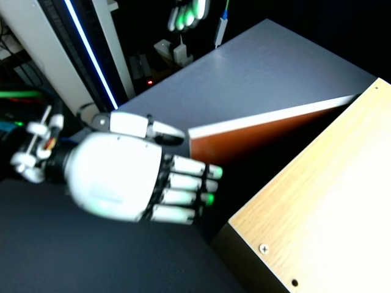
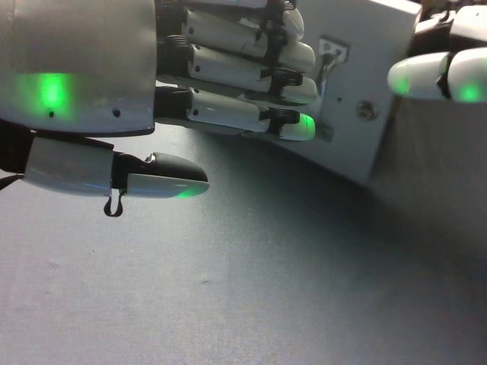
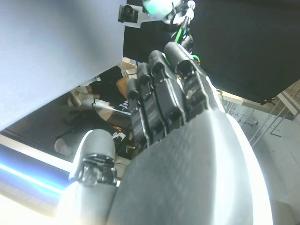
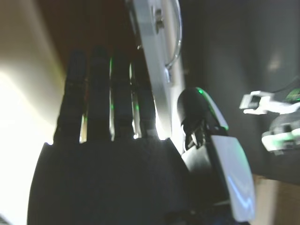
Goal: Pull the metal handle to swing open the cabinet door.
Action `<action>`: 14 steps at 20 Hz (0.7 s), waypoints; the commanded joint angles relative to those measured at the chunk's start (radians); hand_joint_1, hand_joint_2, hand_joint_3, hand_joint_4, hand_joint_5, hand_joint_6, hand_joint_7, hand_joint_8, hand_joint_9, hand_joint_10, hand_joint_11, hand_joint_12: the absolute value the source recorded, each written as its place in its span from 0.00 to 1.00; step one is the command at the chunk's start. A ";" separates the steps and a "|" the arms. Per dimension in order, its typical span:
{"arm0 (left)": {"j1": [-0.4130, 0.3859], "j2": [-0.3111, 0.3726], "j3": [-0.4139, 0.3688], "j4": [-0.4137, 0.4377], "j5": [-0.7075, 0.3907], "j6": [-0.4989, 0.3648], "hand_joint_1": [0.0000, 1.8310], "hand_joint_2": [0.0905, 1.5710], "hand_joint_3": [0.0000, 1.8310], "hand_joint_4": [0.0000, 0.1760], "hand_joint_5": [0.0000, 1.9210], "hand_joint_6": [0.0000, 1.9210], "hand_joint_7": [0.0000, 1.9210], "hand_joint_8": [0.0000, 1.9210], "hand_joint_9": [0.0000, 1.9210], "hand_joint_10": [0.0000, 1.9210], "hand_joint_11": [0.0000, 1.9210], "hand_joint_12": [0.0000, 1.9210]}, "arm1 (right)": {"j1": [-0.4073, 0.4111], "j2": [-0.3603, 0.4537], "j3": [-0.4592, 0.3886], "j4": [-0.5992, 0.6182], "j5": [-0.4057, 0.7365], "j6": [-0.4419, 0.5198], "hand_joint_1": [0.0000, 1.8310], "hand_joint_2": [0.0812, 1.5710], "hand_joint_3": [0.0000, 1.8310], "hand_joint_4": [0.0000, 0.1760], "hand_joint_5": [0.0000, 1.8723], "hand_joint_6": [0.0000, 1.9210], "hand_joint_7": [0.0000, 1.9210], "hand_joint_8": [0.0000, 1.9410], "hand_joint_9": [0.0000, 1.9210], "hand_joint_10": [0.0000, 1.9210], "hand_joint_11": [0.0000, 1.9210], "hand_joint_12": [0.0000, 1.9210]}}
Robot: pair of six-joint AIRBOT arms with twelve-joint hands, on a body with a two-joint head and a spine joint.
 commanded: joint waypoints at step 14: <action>-0.009 0.007 -0.001 -0.097 -0.025 0.011 0.00 1.00 0.03 0.00 0.21 0.00 0.22 0.00 0.21 0.00 0.06 0.41 | -0.016 -0.003 -0.036 -0.182 0.213 -0.009 0.00 1.00 0.02 0.00 0.22 0.00 0.22 0.00 0.20 0.00 0.00 0.51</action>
